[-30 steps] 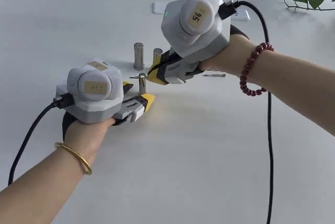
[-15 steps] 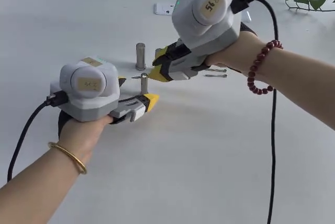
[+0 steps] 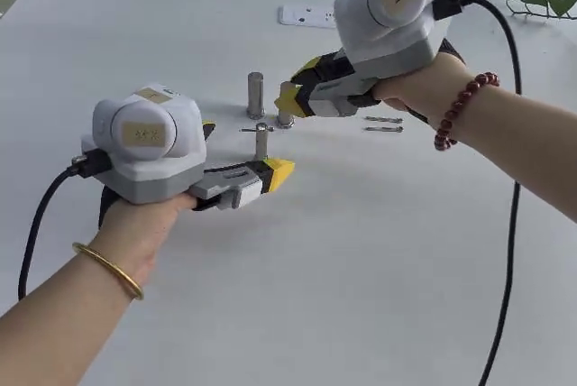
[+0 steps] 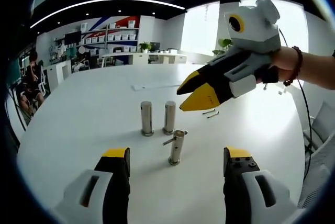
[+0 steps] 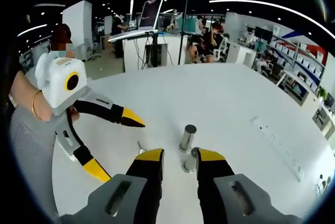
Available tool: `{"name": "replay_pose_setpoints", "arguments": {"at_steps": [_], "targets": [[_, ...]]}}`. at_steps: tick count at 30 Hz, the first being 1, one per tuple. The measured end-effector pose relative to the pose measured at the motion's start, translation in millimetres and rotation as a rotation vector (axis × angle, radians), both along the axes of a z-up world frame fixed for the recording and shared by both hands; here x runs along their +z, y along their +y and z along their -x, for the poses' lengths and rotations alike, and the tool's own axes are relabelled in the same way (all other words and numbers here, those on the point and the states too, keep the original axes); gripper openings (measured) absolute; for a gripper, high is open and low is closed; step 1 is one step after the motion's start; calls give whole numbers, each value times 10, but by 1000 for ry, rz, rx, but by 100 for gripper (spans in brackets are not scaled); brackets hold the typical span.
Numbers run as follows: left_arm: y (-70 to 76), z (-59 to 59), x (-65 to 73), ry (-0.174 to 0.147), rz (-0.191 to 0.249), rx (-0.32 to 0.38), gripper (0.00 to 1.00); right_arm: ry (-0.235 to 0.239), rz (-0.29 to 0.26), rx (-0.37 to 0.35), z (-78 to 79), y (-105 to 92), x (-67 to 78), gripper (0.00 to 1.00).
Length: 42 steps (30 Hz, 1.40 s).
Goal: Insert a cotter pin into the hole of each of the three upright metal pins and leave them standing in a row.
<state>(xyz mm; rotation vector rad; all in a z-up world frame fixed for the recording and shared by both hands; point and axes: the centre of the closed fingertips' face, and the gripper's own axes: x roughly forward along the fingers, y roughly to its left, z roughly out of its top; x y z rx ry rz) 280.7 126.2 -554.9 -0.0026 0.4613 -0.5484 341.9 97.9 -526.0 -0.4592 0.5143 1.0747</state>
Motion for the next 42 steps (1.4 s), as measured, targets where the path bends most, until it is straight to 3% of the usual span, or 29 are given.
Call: {"name": "replay_pose_setpoints", "arguments": {"at_steps": [8, 13, 17, 21, 27, 34, 42], "targets": [[12, 50, 135, -25, -8, -19, 85, 23, -58, -82, -138, -35, -82, 23], [-5, 105, 177, -33, -50, -46, 90, 31, -74, -84, -202, 29, -162, 22], [-8, 142, 201, -35, -60, -52, 95, 33, -63, -78, -232, 36, -229, 21], [-27, 153, 269, -53, -39, -55, 99, 34, -46, -78, -220, 35, -295, 21], [-47, 212, 256, -72, -100, -91, 99, 35, -28, -72, -188, 56, -349, 17], [-31, 259, 292, -68, -81, -85, 99, 33, -22, -95, -256, 26, -375, 10], [-5, 339, 336, -62, -64, -76, 99, 31, -26, -84, -221, 26, -357, 8]]}}
